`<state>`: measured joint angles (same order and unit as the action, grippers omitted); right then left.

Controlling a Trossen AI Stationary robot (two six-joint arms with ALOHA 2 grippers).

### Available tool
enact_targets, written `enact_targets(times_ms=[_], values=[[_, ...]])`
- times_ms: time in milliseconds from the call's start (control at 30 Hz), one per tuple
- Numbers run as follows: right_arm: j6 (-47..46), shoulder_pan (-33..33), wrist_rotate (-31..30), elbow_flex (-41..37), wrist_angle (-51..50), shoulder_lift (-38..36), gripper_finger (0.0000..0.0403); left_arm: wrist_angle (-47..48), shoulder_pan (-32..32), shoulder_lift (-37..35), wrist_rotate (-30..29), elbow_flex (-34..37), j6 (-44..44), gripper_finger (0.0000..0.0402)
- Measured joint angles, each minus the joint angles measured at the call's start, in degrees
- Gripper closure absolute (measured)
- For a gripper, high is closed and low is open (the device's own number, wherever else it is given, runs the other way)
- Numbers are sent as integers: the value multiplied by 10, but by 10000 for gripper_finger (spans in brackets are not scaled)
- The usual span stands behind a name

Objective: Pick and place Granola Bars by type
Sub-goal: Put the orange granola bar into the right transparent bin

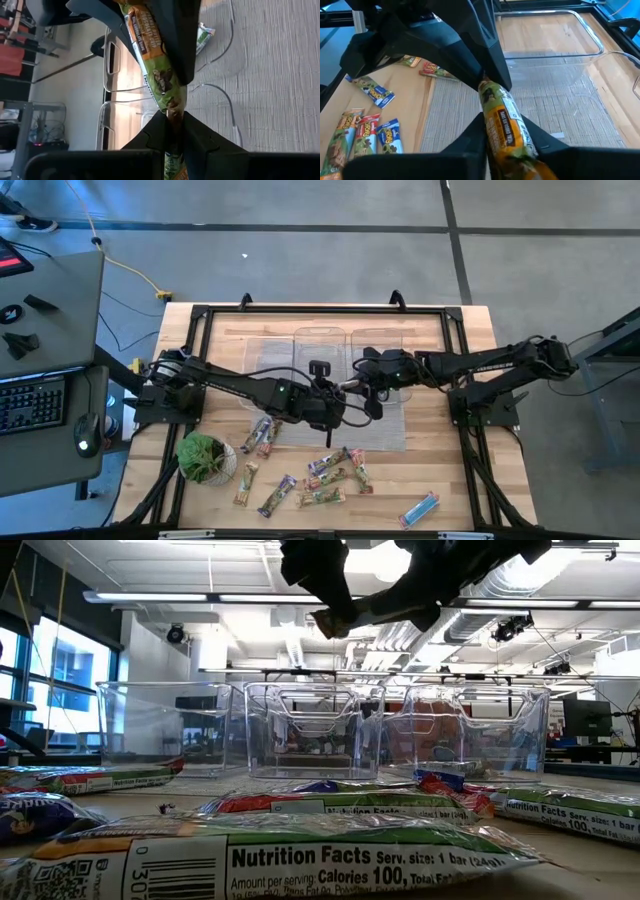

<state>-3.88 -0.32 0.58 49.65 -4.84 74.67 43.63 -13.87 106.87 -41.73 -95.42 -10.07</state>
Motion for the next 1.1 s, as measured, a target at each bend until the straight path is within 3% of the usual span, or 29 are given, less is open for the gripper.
enact_targets(times_ms=[200,433,567,667,900,1100], values=[[3,0,1,0,-1,0,374,-1,0,0,12,0,-2,369],[3,0,2,0,-2,0,347,-2,1,0,27,0,-2,368],[0,0,4,0,-3,0,361,-2,0,0,33,0,0,364],[1,0,10,0,-3,0,377,-2,0,0,35,0,0,341],[-1,0,7,0,0,0,366,-5,0,0,23,0,17,256],[-3,0,-67,0,-52,0,373,2,0,1,-4,0,28,217]])
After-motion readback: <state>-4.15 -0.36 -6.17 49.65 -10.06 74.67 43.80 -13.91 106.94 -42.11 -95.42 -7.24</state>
